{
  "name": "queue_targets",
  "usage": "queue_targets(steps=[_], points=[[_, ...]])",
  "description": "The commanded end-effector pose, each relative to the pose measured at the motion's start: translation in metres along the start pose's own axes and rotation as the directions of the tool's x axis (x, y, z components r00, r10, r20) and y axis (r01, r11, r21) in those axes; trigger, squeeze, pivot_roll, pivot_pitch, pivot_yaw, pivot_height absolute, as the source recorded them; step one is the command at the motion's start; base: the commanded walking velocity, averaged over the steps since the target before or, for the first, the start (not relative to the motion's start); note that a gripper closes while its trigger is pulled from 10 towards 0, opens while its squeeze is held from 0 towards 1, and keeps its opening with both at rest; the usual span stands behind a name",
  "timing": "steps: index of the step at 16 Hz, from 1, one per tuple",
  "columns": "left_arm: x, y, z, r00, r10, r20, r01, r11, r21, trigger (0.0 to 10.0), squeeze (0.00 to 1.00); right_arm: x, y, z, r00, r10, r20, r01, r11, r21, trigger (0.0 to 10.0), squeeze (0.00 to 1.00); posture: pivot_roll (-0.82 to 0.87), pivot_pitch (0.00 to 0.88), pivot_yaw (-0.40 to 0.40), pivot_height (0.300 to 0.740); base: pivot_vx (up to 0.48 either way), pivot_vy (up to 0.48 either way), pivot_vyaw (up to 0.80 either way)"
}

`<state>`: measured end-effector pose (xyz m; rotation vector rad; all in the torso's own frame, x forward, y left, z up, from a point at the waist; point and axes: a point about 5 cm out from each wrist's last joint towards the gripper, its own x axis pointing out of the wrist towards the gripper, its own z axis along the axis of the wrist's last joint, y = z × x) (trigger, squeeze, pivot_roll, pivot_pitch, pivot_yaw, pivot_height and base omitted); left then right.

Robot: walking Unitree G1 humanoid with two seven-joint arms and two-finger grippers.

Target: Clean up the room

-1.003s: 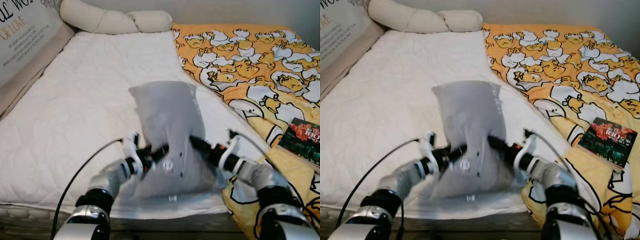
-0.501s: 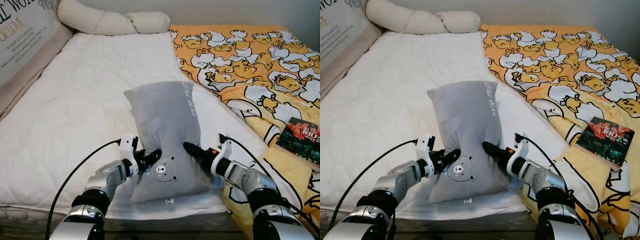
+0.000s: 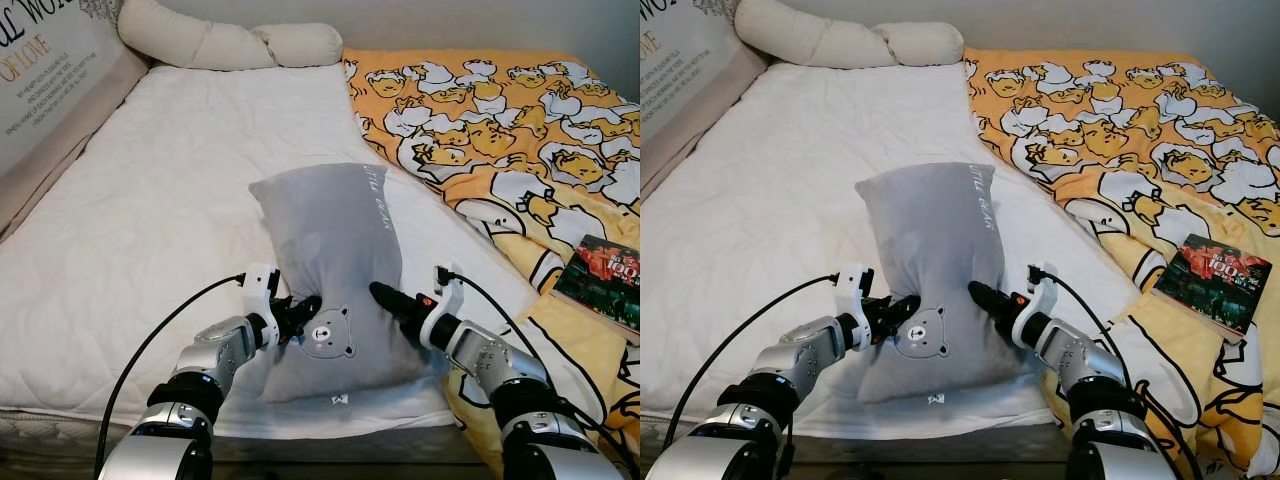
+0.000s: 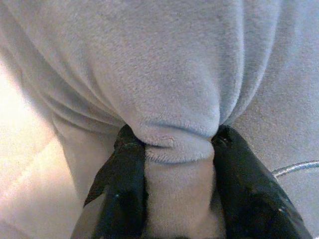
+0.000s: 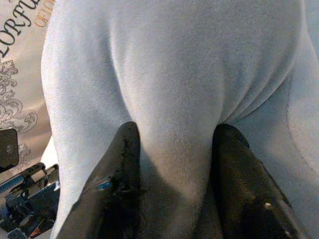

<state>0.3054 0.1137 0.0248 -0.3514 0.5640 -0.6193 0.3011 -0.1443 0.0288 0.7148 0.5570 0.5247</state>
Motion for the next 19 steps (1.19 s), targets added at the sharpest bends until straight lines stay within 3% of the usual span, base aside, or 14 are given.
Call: queue_targets(steps=[1,4,6,9,11,13,15,19], points=[[0.006,-0.008,0.0,1.0,-0.014,-0.019,0.015,0.999,0.034,0.0,0.0,0.006,0.005,-0.008,1.0,0.004,-0.019,-0.004,1.0,0.016,0.0,0.0,-0.09,0.0,0.039,0.74,0.0,0.0,0.0],[0.006,-0.008,0.015,0.999,0.009,0.036,-0.011,0.999,0.048,0.0,0.0,0.016,0.022,-0.002,0.999,0.048,0.019,-0.048,0.999,-0.025,0.0,0.0,-0.09,0.0,0.045,0.74,0.0,0.0,0.0],[0.004,-0.011,0.027,0.997,0.0,0.076,-0.008,0.994,0.107,0.0,0.0,0.02,0.034,0.008,0.995,0.074,0.064,-0.07,0.996,-0.064,0.0,0.0,-0.09,0.0,0.04,0.74,0.0,0.0,0.0],[-0.01,-0.026,0.069,0.972,0.027,0.234,-0.084,0.967,0.239,0.0,0.0,0.016,0.057,0.032,0.977,0.092,0.194,-0.073,0.992,-0.1,0.0,0.0,-0.06,0.0,0.014,0.74,0.0,0.0,0.0],[-0.021,-0.036,0.087,0.951,0.019,0.309,-0.097,0.966,0.24,0.0,0.0,0.009,0.068,0.037,0.966,0.099,0.241,-0.073,0.991,-0.112,0.0,0.0,-0.06,0.0,0.01,0.74,0.0,0.0,0.0],[-0.024,-0.041,0.091,0.948,0.011,0.319,-0.095,0.964,0.249,0.0,0.0,0.006,0.072,0.039,0.961,0.105,0.256,-0.08,0.991,-0.108,0.0,0.0,-0.06,0.0,0.01,0.74,0.0,0.0,0.0],[-0.028,-0.06,0.095,0.942,-0.022,0.335,-0.072,0.961,0.268,0.0,0.0,-0.008,0.089,0.042,0.941,0.104,0.322,-0.059,0.988,-0.146,0.0,0.0,-0.09,0.0,0.043,0.74,0.0,0.0,0.0],[-0.031,-0.065,0.096,0.945,0.002,0.328,-0.108,0.945,0.308,0.0,0.0,-0.014,0.097,0.046,0.933,0.11,0.343,-0.068,0.989,-0.133,0.0,0.0,-0.09,0.0,0.047,0.74,0.0,0.0,0.0]])
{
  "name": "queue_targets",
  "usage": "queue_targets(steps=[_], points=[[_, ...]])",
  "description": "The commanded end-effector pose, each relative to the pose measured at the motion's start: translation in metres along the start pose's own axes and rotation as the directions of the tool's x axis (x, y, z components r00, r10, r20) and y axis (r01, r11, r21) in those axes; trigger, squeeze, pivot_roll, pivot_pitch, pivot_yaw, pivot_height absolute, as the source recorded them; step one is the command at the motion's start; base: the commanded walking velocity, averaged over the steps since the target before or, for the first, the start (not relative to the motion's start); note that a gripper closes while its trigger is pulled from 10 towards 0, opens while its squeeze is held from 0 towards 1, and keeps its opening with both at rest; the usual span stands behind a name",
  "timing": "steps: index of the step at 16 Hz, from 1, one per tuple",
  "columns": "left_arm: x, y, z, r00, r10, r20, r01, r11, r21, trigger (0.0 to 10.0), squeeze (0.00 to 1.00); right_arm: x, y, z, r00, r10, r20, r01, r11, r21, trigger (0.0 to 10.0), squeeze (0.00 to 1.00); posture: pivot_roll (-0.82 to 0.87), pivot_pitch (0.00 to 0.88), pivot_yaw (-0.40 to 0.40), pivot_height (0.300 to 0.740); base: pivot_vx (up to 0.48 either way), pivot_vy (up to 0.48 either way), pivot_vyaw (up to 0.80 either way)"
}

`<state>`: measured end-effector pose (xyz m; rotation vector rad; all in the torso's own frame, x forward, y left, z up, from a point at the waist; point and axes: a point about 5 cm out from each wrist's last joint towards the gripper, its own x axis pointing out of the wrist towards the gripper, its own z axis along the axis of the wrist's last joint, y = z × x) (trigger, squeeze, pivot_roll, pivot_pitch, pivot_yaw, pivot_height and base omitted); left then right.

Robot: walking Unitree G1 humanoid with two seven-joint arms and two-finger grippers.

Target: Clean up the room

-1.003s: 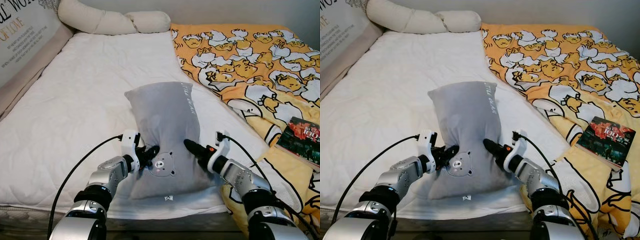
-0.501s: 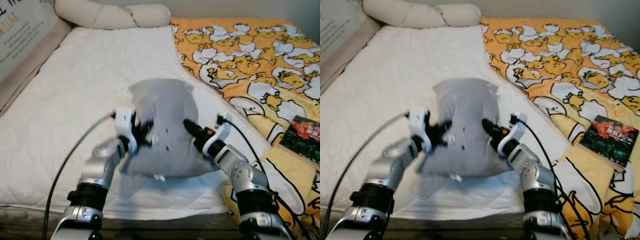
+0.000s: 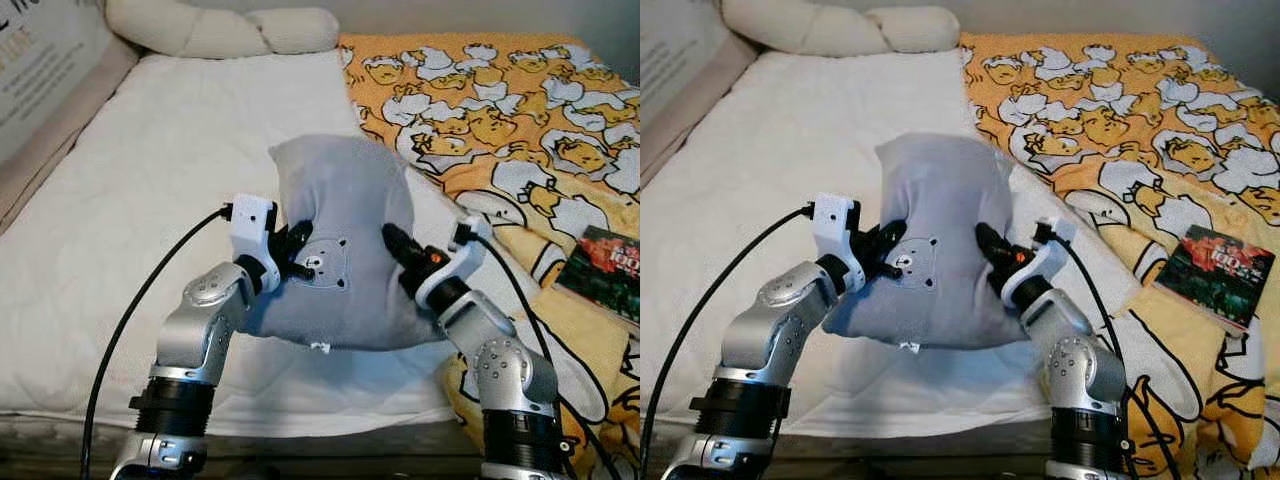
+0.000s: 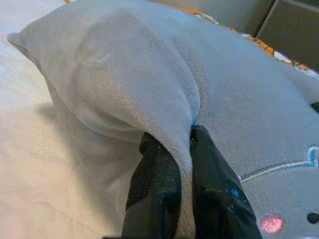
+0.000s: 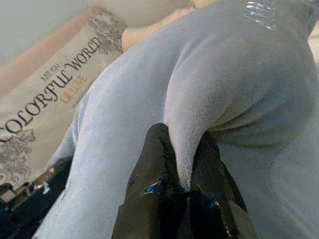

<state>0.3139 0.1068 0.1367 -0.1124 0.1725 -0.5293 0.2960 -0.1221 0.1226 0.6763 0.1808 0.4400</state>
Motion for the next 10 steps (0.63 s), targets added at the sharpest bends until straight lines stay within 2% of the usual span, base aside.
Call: queue_targets(steps=[1,2,3,6,10], points=[[0.0005,-0.0075,0.0096,0.999,0.006,0.032,-0.009,0.993,0.114,0.0,0.0,0.0039,0.0089,0.0007,1.0,0.009,-0.008,-0.009,0.999,-0.05,0.0,0.0,-0.08,0.0,0.049,0.74,0.0,0.0,0.0],[0.0001,-0.0079,0.0105,0.999,0.008,0.039,-0.013,0.991,0.133,0.0,0.0,0.0039,0.0078,0.0005,1.0,-0.005,-0.011,0.005,0.998,-0.064,0.0,0.0,-0.08,0.0,0.049,0.74,0.0,0.0,0.0],[-0.0014,-0.0058,0.0108,0.998,0.047,0.04,-0.052,0.989,0.136,10.0,0.0,0.0037,0.008,0.0012,0.999,-0.031,-0.01,0.03,0.992,-0.124,10.0,0.0,-0.09,0.0,0.05,0.74,0.0,0.0,0.0],[-0.0042,-0.005,0.0117,0.998,0.048,0.044,-0.054,0.988,0.147,10.0,0.0,0.003,0.0106,0.001,0.999,-0.044,-0.01,0.042,0.982,-0.182,10.0,0.0,-0.08,0.0,0.031,0.74,0.0,0.0,0.0],[-0.0049,-0.0057,0.012,0.998,0.041,0.041,-0.047,0.987,0.157,10.0,0.0,0.0025,0.0115,0.001,0.999,-0.046,-0.01,0.044,0.981,-0.191,10.0,0.0,-0.08,0.0,0.027,0.74,0.0,0.0,0.0]])
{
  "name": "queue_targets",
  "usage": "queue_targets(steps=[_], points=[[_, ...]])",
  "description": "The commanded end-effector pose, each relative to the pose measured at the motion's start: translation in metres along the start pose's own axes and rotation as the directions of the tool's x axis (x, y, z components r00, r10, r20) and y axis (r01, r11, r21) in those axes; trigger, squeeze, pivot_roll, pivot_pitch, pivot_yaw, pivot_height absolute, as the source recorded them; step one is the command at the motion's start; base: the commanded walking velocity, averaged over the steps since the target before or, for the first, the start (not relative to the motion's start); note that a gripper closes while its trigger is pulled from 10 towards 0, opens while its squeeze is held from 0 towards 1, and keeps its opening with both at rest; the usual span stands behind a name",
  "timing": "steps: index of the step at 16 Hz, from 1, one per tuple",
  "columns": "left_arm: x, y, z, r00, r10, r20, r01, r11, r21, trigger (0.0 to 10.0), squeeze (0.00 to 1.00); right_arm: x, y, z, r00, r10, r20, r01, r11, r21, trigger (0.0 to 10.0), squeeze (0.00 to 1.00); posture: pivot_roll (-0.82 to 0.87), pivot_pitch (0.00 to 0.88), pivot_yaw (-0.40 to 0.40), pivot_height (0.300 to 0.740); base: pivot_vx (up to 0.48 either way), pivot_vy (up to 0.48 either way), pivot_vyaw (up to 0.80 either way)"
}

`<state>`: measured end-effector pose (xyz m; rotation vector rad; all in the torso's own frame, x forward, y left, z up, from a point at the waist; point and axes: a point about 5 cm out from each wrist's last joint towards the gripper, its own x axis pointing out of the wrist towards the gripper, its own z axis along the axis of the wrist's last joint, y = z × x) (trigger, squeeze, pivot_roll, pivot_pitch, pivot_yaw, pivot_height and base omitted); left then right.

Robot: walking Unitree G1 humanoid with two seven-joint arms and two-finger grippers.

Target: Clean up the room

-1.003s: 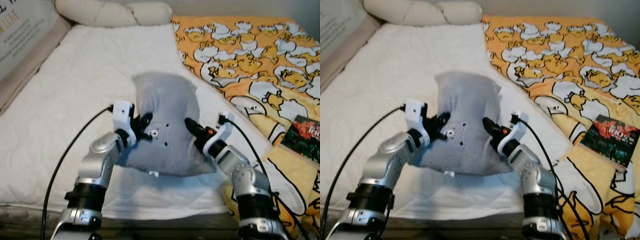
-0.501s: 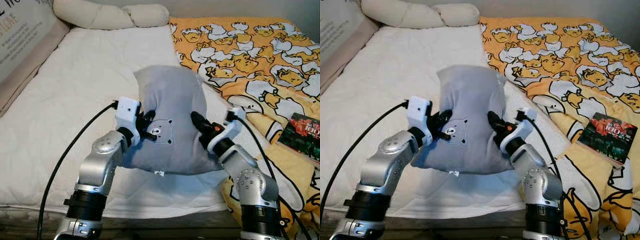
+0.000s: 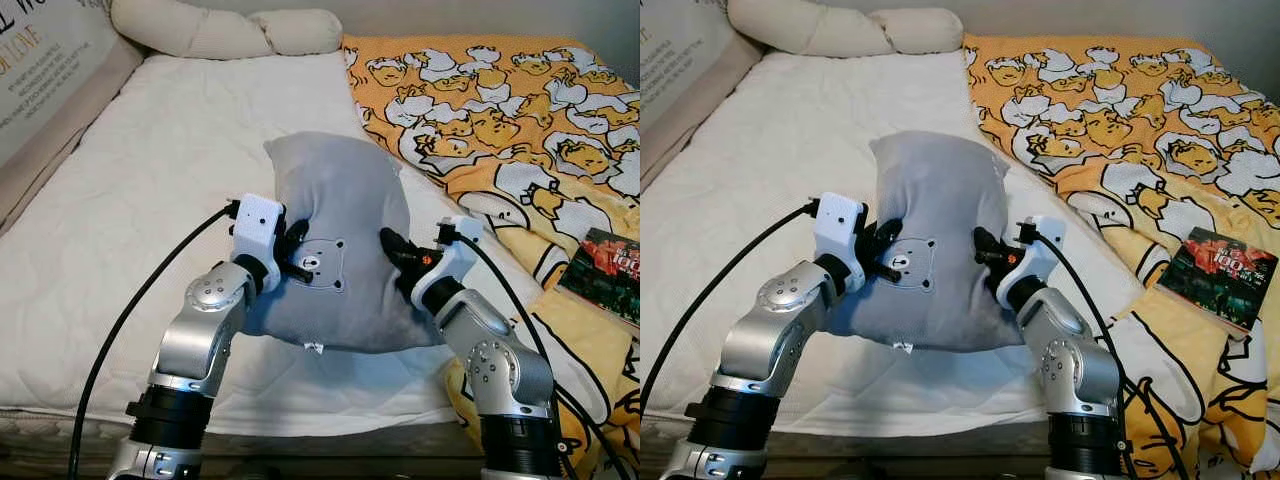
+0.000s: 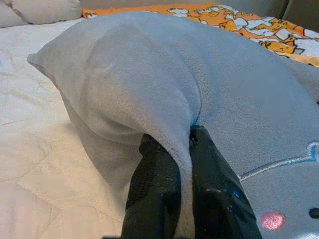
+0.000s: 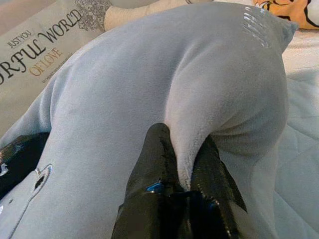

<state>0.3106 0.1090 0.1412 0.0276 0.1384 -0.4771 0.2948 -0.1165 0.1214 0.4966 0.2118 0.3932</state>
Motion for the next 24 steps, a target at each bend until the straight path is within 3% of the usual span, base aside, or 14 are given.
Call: queue_targets(steps=[1,12,15,24], points=[[-0.001,-0.004,0.009,0.999,-0.017,0.04,0.016,1.0,0.019,10.0,0.0,0.0,0.007,0.007,0.999,0.028,0.036,-0.027,0.999,-0.028,10.0,0.0,-0.08,0.0,0.027,0.74,0.0,0.0,0.0],[-0.001,-0.004,0.009,0.999,-0.017,0.04,0.016,1.0,0.019,10.0,0.0,0.0,0.007,0.007,0.999,0.028,0.036,-0.027,0.999,-0.028,10.0,0.0,-0.08,0.0,0.027,0.74,0.0,0.0,0.0],[-0.005,0.007,0.006,0.999,0.054,-0.006,-0.053,0.996,0.07,10.0,0.0,0.0,0.002,-0.001,1.0,-0.023,-0.012,0.021,0.994,-0.108,10.0,0.0,-0.07,0.0,0.03,0.74,0.0,0.354,0.0],[-0.002,0.007,0.008,0.999,0.043,-0.016,-0.042,0.996,0.082,10.0,0.0,0.002,0.003,-0.003,0.999,-0.03,-0.011,0.029,0.993,-0.111,10.0,0.0,-0.08,0.0,0.04,0.74,0.0,0.392,0.0]])
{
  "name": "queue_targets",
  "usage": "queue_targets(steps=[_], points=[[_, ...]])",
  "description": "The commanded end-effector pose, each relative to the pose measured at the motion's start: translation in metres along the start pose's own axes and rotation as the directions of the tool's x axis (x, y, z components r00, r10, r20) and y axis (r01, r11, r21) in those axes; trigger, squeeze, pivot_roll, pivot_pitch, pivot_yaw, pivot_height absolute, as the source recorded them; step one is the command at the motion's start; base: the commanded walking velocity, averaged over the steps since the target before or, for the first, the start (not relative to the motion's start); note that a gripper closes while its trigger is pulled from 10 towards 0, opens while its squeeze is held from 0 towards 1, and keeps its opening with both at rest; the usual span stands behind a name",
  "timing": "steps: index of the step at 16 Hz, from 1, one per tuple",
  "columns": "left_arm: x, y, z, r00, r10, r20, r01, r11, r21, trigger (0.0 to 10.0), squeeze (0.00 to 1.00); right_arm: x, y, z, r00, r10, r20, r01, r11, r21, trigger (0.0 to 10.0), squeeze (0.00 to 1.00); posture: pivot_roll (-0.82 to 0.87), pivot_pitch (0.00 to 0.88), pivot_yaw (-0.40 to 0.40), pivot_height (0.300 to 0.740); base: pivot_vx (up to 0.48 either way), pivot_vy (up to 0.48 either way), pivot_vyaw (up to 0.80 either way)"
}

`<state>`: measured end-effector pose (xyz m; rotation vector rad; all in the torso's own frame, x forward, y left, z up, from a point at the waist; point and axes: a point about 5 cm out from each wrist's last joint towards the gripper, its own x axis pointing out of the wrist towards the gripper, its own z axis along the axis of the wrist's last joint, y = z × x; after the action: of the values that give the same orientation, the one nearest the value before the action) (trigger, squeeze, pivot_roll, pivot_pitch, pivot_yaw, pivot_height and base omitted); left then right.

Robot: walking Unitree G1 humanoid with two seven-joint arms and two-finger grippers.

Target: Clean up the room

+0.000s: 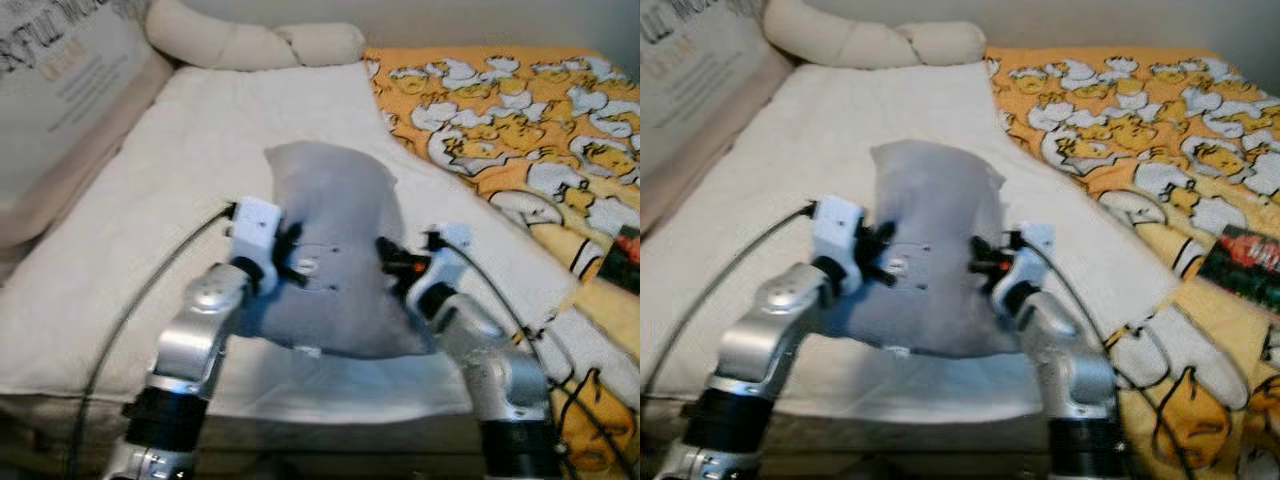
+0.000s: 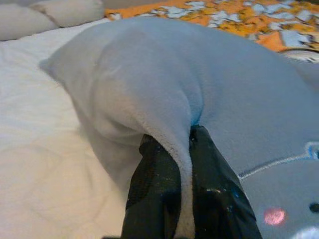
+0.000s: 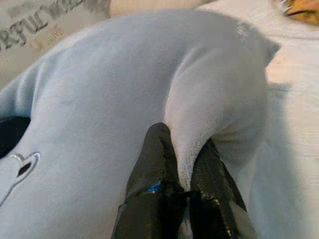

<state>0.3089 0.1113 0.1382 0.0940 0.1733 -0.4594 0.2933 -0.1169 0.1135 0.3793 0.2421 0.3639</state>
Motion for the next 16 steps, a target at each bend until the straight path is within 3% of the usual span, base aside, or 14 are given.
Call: queue_targets(steps=[1,14,16], points=[[0.0002,0.0069,0.0112,0.999,0.019,0.032,-0.02,0.999,0.032,10.0,0.0,0.0029,0.0064,0.0055,0.999,0.02,0.031,-0.02,1.0,-0.007,10.0,0.0,-0.08,0.0,0.04,0.74,0.0,0.48,0.0],[-0.0009,0.0087,0.0082,0.999,0.047,0.023,-0.048,0.998,0.036,10.0,0.0,0.0092,0.0086,0.0037,0.999,0.039,0.009,-0.039,0.999,-0.03,10.0,0.0,-0.04,0.0,0.008,0.74,0.0,0.476,0.0],[-0.0016,0.011,0.0155,0.996,0.071,0.059,-0.072,0.997,0.021,10.0,0.0,0.0106,0.0079,-0.0002,0.999,0.033,-0.004,-0.033,0.999,-0.026,10.0,0.0,-0.03,0.0,0.001,0.74,0.0,0.0,0.0]])
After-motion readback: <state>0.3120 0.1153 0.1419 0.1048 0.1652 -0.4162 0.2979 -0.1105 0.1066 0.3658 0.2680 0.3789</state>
